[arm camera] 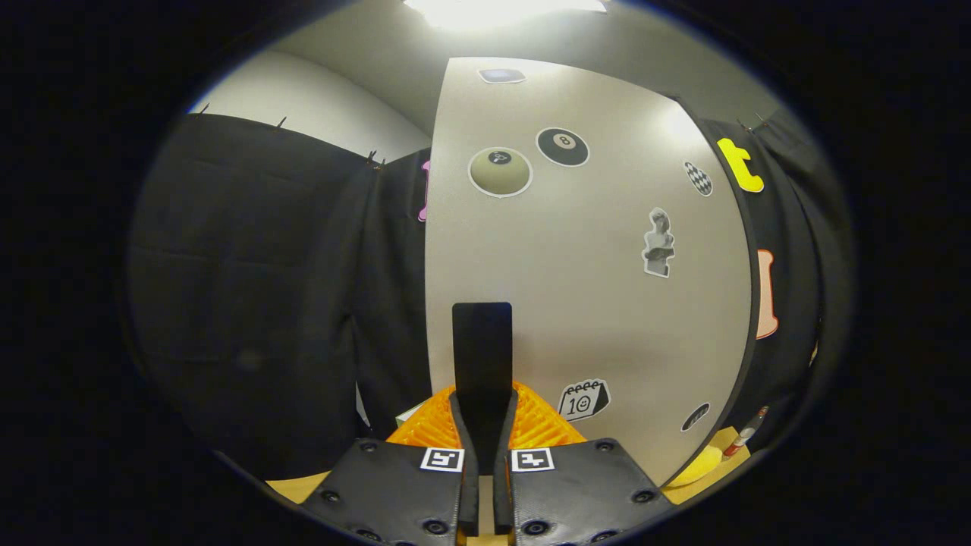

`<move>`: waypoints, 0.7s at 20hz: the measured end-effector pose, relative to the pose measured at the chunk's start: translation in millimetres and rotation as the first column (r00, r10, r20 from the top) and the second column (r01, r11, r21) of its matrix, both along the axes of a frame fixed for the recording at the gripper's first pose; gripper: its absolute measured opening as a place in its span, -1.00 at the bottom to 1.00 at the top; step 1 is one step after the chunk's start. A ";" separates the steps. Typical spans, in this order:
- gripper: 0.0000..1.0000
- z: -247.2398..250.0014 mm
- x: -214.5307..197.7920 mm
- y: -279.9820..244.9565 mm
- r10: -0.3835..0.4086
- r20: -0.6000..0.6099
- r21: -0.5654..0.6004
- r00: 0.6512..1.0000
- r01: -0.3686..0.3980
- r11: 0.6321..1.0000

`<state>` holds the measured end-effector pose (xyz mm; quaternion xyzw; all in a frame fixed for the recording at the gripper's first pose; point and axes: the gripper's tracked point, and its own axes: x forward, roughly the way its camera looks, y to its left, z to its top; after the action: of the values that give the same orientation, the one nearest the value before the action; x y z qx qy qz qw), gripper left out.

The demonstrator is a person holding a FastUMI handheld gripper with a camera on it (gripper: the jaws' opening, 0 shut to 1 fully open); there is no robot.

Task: Open the shoe cabinet door, grab the shoes and put them into the shoe cabinet, then close the shoe cabinet door.

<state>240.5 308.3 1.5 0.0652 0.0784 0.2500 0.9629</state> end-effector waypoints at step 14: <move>-0.83 4.2 -50.8 -64.5 0.047 -0.008 0.014 0.999 -0.047 0.999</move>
<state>189.7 243.8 5.8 0.0709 0.0822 0.2729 0.9559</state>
